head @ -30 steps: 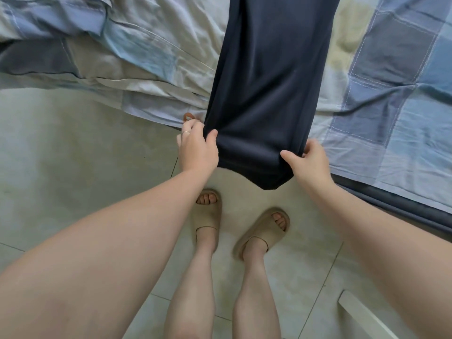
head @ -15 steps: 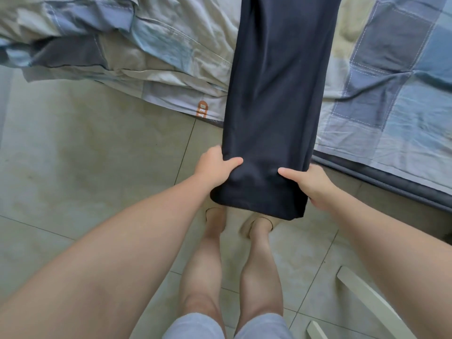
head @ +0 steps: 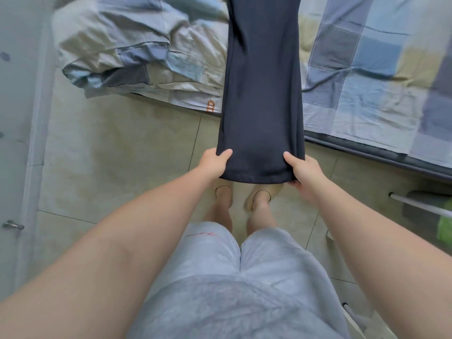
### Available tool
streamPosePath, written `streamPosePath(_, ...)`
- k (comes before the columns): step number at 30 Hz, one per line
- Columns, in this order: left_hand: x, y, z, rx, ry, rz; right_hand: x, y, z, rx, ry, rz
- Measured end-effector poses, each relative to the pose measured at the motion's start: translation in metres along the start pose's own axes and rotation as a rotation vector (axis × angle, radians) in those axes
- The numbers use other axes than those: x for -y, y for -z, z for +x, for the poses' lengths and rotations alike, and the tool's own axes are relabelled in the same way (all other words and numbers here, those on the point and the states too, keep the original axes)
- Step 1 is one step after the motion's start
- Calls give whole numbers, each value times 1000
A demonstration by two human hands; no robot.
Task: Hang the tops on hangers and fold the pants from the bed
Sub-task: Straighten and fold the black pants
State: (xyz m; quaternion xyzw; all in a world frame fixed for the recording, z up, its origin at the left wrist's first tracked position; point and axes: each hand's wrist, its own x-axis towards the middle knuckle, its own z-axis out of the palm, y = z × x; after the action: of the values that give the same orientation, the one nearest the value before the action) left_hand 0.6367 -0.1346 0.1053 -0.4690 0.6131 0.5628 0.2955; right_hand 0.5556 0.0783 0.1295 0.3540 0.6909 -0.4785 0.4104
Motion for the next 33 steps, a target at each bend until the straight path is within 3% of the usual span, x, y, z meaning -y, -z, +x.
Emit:
streamPosePath(5, -17, 33, -53, -21, 9, -3, 15, 0, -64, -24, -17, 60)
streamPosePath(12, -18, 61, -136, -42, 199, -368, 15, -3, -139, -23, -62, 200)
streamPosePath(19, 17, 64, -188, -100, 185, -439, -9, 9, -191, 66, -29, 237)
streamPosePath(26, 88, 38, -240, -140, 181, -357, -93, 39, -222, 122, -16, 195)
streamPosePath(33, 183, 1, -288, -116, 260, -143, -209, 72, -238, 117, -146, 182)
